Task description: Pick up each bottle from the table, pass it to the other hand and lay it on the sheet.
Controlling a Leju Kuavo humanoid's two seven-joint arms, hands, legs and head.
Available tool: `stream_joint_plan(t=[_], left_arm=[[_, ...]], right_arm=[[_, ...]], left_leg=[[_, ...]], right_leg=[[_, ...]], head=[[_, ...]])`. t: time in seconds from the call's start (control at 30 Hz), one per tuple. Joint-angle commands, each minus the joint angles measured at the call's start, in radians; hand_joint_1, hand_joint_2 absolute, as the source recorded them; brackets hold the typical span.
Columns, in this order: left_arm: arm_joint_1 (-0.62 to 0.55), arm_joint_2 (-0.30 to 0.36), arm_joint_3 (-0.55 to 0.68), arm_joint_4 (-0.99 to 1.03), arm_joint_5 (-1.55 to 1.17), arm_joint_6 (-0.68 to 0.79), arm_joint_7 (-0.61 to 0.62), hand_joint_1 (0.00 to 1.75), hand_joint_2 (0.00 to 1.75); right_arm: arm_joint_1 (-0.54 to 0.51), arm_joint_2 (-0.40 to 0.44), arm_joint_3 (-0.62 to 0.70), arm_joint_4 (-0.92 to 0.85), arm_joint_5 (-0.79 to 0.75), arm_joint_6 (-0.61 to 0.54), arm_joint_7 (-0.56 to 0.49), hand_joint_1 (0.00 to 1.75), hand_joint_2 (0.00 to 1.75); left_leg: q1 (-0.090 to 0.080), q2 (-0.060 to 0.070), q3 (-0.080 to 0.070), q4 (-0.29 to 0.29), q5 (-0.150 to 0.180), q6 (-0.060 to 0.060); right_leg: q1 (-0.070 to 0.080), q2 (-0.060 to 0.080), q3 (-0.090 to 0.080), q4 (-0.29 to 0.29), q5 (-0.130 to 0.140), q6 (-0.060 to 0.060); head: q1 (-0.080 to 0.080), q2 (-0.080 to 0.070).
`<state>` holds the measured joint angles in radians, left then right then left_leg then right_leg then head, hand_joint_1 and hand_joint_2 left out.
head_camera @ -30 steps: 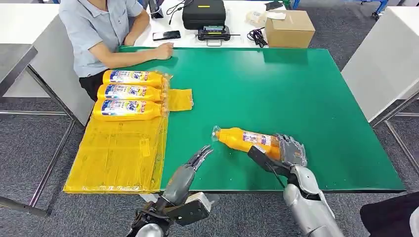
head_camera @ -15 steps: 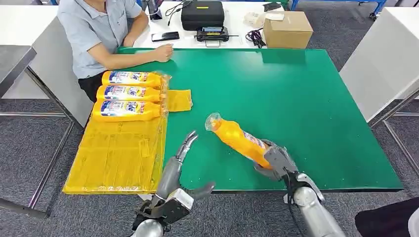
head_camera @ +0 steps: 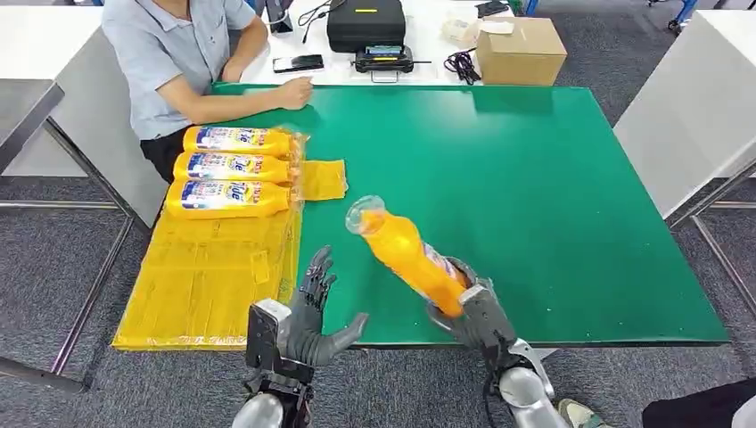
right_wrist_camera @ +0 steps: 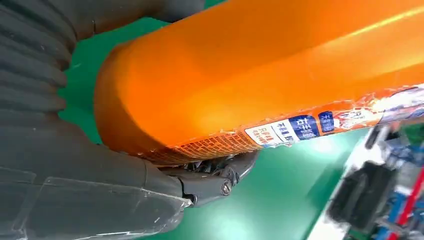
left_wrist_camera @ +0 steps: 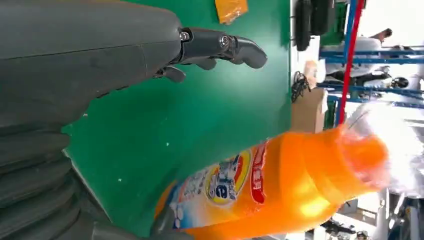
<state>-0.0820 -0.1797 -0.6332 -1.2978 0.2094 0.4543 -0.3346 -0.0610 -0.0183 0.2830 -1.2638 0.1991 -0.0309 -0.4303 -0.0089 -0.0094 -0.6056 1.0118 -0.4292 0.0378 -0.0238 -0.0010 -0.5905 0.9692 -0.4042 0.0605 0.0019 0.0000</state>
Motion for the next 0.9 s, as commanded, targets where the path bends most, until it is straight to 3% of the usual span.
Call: stream_joint_plan(t=[0.03,0.3,0.9], left_arm=[[-0.078,0.011,-0.053,0.101,0.035,0.005,-0.004,0.0,1.75],[-0.132,-0.009,-0.063,0.117,0.026,0.054,-0.066,0.0,1.75],[-0.182,-0.052,-0.029,0.148,0.053,0.105,-0.135,0.0,1.75]], right_arm=[[-0.095,-0.007,0.111,0.055,0.01,0.001,0.0,1.75,1.75],[-0.192,0.01,0.236,0.19,0.05,0.033,0.016,1.75,1.75],[-0.252,0.068,0.324,0.305,0.042,0.046,0.018,1.75,1.75]], left_leg=[[0.001,0.001,0.002,-0.001,0.0,-0.002],[0.002,0.003,0.004,0.0,-0.001,-0.003],[0.002,0.002,0.003,0.0,-0.001,-0.003]], right_leg=[[0.001,0.001,0.001,-0.001,0.0,-0.002],[0.003,0.002,0.003,-0.001,0.0,-0.003],[0.002,0.001,0.003,-0.001,0.0,-0.003]], head=[[0.0,0.0],[0.0,0.0],[0.0,0.0]])
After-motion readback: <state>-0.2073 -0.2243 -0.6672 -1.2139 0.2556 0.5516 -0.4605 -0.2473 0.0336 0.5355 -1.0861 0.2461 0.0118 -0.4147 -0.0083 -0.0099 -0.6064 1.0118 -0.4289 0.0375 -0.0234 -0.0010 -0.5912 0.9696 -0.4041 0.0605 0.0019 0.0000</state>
